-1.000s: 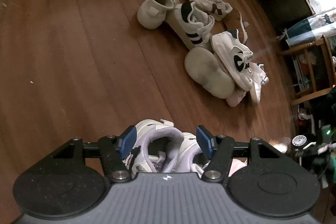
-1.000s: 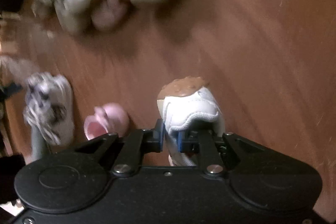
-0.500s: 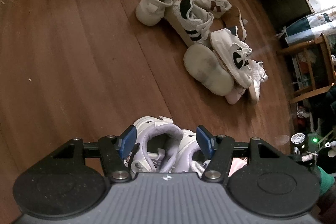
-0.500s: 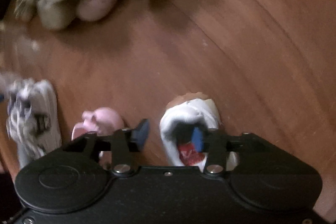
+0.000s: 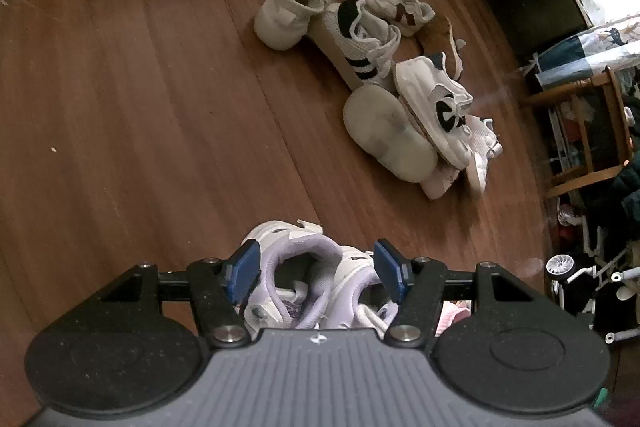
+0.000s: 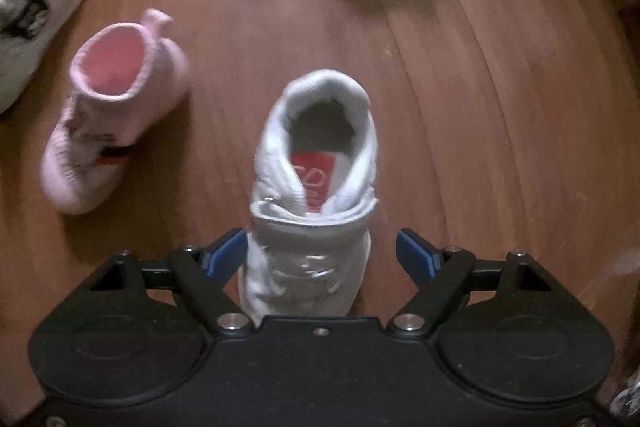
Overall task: Organize scattered shoes
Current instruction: 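Set the red-insole shoe down with the right tool while the left tool releases its sneaker, then lower the left tool onto the black-striped white sneaker and close on it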
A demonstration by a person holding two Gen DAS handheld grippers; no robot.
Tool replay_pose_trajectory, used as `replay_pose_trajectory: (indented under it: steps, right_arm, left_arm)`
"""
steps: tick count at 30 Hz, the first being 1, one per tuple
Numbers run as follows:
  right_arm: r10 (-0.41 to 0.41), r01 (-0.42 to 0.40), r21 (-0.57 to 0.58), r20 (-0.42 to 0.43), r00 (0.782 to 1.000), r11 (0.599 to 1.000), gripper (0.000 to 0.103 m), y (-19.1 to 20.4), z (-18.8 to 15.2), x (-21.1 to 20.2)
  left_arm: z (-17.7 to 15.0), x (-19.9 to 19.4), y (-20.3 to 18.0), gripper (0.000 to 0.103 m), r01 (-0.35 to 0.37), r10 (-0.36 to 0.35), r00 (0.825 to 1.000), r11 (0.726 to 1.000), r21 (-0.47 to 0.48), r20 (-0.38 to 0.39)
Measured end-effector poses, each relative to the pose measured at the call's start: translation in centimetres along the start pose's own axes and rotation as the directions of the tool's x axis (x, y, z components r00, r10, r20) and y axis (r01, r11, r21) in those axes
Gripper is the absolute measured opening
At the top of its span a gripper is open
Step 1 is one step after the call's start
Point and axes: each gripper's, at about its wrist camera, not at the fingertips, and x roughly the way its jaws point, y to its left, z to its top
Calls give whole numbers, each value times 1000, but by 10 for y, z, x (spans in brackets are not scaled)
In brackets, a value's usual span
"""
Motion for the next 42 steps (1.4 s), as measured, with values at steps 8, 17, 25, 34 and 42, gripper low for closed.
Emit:
replay_pose_trajectory:
  steps: [8,17,25,34,42]
  right_arm:
    - [104,-82,414,-30,994,907,66,-22,-5,3]
    - [96,-56,466,-62,993,883,76,-25,-4,-4]
    - [68,-59,316,-16,998,947,77,-14,15,-42]
    - [104,-114,180,62,993,977,81,5,54,-84]
    - [124,-148,254,105,987,956,81,-7,66,-59]
  left_arm:
    - [-1,3,-1,62,-8,8,1000,1000,-3,-9]
    - [0,0,1,62,1,-1,1000,1000,-4,-1]
    - [13,-4,-15,62,-27,12,996,988,153,93]
    - [50,16,-39,62,-81,17,980,944,321,197]
    - [114,49,-61,61,-156,65,954,943,296,294]
